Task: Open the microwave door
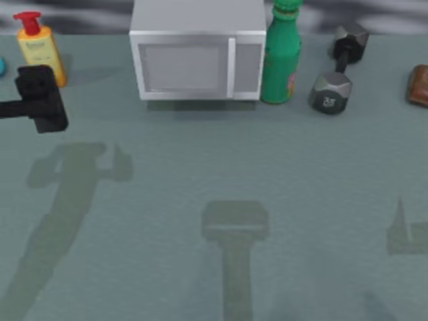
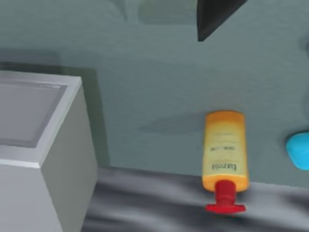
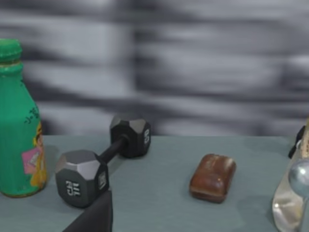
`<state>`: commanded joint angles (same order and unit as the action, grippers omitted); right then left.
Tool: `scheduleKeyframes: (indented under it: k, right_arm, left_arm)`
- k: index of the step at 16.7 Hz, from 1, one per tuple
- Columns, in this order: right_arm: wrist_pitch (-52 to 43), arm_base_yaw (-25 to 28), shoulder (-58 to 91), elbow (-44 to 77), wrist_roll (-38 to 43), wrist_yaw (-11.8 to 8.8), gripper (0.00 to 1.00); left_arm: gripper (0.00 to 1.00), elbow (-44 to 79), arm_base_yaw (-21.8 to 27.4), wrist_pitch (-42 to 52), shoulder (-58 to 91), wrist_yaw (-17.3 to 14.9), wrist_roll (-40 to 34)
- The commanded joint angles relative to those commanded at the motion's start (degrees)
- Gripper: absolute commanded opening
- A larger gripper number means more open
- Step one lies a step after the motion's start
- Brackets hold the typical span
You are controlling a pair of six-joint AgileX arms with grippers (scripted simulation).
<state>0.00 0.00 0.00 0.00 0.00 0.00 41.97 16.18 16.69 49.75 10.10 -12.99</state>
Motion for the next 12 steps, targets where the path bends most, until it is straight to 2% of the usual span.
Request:
scheduleKeyframes:
  k: [7,12]
  right_arm:
    - [0.00,0.00,0.00,0.00,0.00,0.00,1.00]
    - [0.00,0.00,0.00,0.00,0.00,0.00,1.00]
  left_arm:
    - [1.00,36.47,13.06,12.50,43.23,7.95,-11.17]
    - [1.00,56.37,19.96,18.29,66.08,11.93,-17.27]
